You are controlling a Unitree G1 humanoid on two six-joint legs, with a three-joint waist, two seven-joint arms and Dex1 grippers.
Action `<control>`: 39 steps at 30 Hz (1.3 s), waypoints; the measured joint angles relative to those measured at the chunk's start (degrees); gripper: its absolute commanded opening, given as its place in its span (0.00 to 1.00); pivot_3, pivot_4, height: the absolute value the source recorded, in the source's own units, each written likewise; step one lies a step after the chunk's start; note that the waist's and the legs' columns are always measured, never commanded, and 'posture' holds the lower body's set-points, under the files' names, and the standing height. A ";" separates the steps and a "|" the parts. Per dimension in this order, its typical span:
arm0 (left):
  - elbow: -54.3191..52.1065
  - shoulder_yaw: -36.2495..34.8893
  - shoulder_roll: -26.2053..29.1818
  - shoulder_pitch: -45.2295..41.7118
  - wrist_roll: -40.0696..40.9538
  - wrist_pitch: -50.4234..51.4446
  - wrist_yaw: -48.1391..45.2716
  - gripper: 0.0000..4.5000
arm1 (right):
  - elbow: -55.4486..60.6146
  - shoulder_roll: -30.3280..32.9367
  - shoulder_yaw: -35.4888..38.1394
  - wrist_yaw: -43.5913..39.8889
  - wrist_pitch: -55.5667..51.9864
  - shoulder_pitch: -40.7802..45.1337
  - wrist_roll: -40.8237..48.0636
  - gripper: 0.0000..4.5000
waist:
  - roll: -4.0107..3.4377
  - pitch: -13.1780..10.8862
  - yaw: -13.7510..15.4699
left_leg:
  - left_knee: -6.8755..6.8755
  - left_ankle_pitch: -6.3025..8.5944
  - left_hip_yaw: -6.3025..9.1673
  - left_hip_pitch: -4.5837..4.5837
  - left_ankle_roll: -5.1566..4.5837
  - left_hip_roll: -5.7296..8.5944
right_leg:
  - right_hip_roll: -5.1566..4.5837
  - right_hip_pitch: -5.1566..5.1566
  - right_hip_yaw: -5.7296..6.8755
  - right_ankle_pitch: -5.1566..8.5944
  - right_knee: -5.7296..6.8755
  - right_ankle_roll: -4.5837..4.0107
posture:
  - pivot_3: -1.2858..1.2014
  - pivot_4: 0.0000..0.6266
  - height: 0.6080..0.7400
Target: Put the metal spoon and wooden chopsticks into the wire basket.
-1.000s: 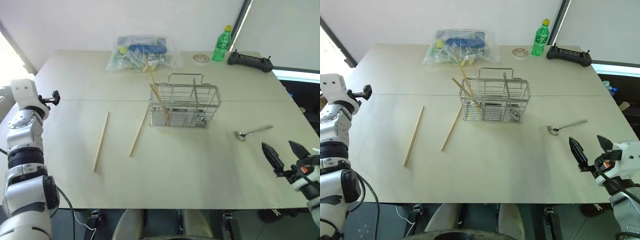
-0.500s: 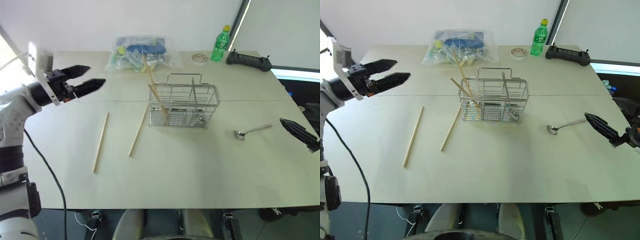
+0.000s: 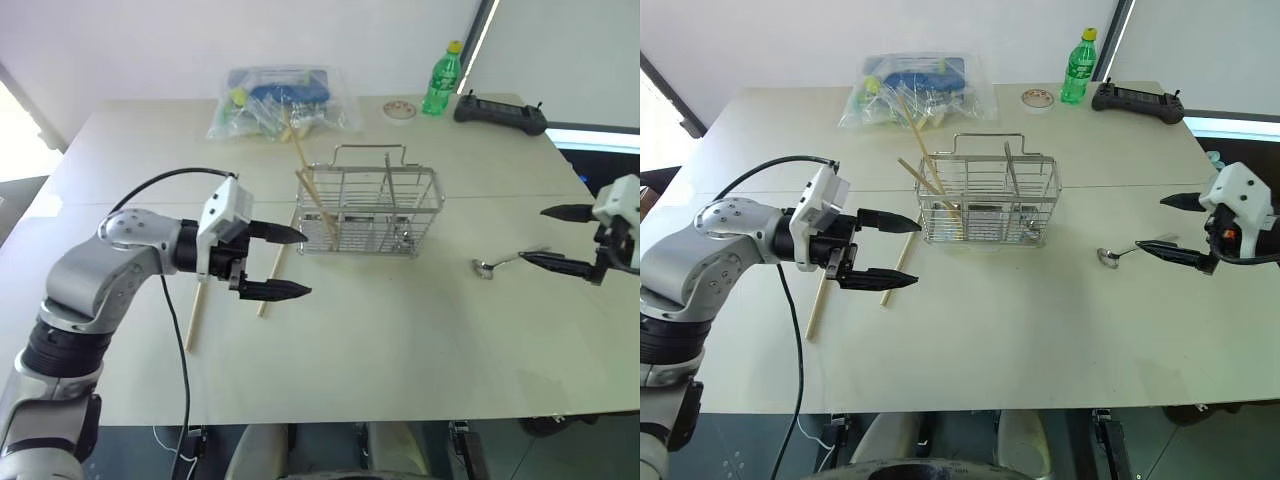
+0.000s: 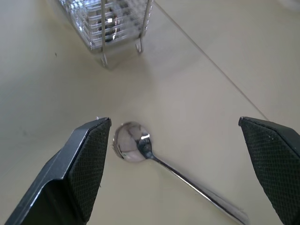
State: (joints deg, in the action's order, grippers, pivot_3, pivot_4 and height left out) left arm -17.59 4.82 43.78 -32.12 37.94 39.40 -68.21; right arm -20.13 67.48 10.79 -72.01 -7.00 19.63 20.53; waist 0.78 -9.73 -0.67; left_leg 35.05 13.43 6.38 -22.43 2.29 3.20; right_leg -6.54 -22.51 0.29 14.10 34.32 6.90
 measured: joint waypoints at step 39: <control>0.51 8.37 -4.97 -1.89 -4.81 -2.40 -1.53 1.00 | -43.76 -10.58 -24.11 0.60 35.80 29.40 -34.26 1.00 | -0.01 0.00 -0.34 | 0.14 -0.05 -0.02 0.19 0.07 0.05 | 0.08 0.20 -0.07 -0.11 0.09 0.19 | 0.52 0.24 0.86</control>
State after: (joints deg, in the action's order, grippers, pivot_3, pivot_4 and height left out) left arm -17.08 13.19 38.81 -34.01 33.13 37.00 -69.74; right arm -63.89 56.90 -13.32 -71.41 28.79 49.03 -13.73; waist 0.77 -9.73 -1.01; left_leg 35.19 13.37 6.36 -22.23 2.36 3.25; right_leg -6.46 -22.31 0.22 13.99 34.41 7.10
